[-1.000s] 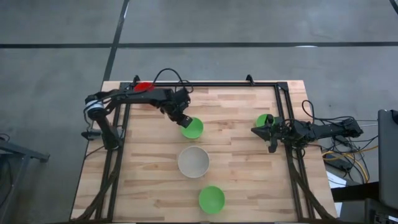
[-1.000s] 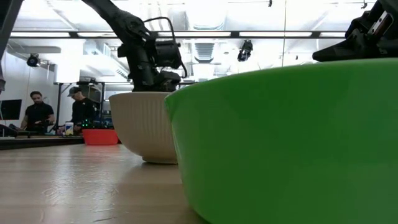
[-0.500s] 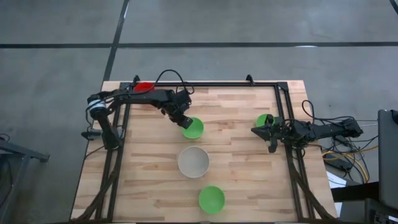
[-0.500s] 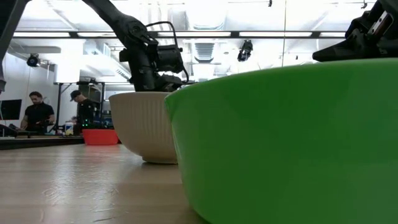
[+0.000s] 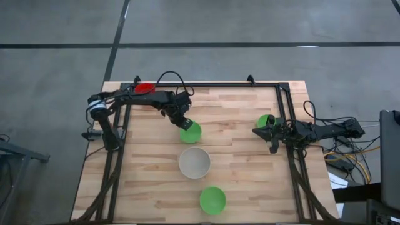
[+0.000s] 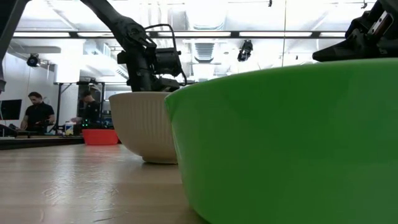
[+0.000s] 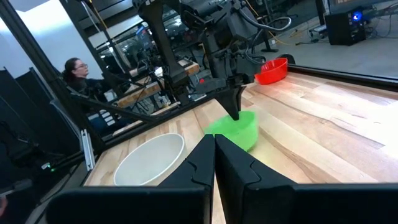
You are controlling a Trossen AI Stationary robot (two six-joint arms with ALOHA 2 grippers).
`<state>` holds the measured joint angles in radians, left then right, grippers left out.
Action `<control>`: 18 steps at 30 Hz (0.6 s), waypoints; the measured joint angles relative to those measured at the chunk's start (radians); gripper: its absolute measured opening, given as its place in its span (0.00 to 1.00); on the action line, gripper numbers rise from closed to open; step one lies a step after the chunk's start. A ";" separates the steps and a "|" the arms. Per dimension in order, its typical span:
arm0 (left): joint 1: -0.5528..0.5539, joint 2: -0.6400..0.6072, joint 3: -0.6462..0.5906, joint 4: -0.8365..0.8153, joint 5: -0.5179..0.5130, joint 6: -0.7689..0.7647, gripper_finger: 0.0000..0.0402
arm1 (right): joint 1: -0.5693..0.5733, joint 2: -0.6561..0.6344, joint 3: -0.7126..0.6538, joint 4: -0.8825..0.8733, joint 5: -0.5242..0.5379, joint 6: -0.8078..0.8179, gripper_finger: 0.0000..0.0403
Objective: Nest bowls inside each other
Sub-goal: Stack the top left green bowl on the gray bowl
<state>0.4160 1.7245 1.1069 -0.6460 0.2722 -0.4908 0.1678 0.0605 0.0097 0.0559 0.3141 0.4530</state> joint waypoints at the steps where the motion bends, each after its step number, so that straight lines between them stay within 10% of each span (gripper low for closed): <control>1: 0.000 0.000 0.000 0.000 0.000 -0.001 0.02 | 0.000 0.000 0.000 0.000 0.000 0.000 0.02; 18: 0.000 -0.008 0.039 0.000 -0.013 0.023 0.01 | 0.000 0.000 0.000 0.000 0.000 0.000 0.02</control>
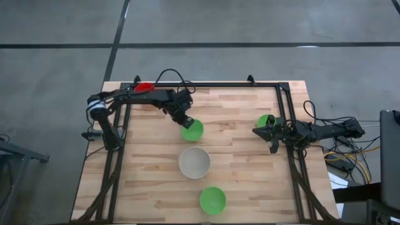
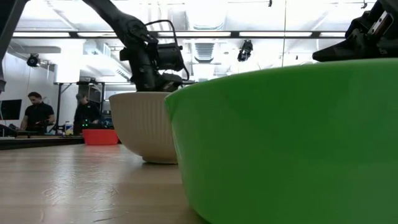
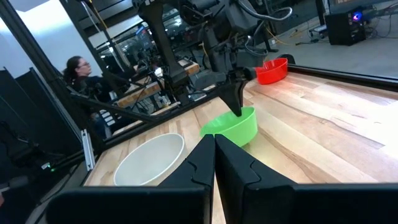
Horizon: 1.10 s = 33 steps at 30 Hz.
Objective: Nest bowls inside each other
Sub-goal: Stack the top left green bowl on the gray bowl
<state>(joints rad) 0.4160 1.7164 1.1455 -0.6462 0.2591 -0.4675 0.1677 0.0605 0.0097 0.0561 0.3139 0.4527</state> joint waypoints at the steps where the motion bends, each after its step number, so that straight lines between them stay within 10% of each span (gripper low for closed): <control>1: 0.000 -0.001 0.005 -0.007 -0.003 0.000 0.01 | 0.000 0.000 0.000 0.000 0.000 0.000 0.02; 33: -0.198 -0.150 0.168 -0.198 -0.163 -0.141 0.01 | 0.000 0.001 0.000 0.000 0.000 0.000 0.02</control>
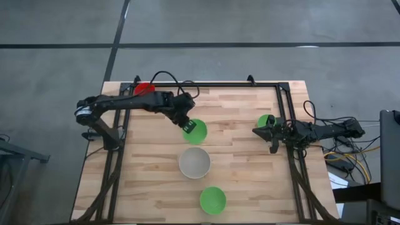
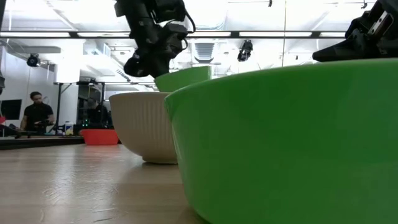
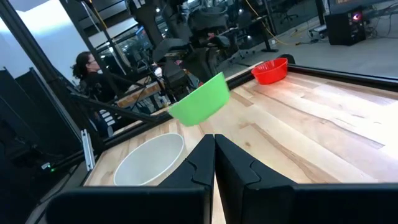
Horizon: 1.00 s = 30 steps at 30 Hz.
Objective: Nest bowls inside each other
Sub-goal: Stack the top left green bowl on the gray bowl
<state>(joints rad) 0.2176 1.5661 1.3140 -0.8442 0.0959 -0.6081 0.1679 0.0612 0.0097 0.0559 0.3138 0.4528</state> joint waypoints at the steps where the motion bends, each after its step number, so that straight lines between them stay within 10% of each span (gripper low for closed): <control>1: -0.009 0.000 0.000 -0.019 0.021 -0.002 0.01 | 0.000 0.000 0.000 0.000 0.000 0.000 0.02; 30: -0.275 -0.030 -0.011 -0.003 -0.003 0.102 0.01 | 0.000 0.000 0.000 0.000 0.000 0.000 0.02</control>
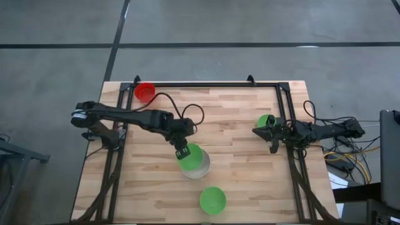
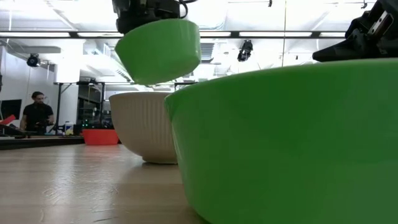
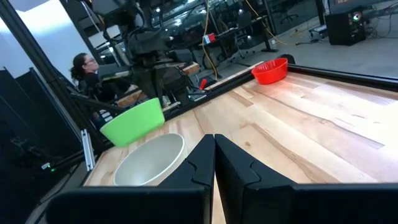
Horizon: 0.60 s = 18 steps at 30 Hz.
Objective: Nest bowls inside each other
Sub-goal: Stack the top left green bowl on the gray bowl
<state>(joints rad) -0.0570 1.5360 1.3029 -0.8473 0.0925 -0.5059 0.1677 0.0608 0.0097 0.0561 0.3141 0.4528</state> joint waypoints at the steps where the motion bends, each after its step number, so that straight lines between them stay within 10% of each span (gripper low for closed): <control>1: 0.000 0.008 0.000 0.001 0.004 -0.001 0.01 | 0.000 0.000 0.000 0.000 0.000 0.000 0.02; 18: 0.000 0.149 -0.001 0.071 0.118 -0.029 0.01 | 0.000 0.000 0.000 0.000 0.000 0.000 0.02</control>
<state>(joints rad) -0.0570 1.6855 1.3022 -0.7761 0.2100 -0.5354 0.1677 0.0608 0.0096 0.0563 0.3140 0.4530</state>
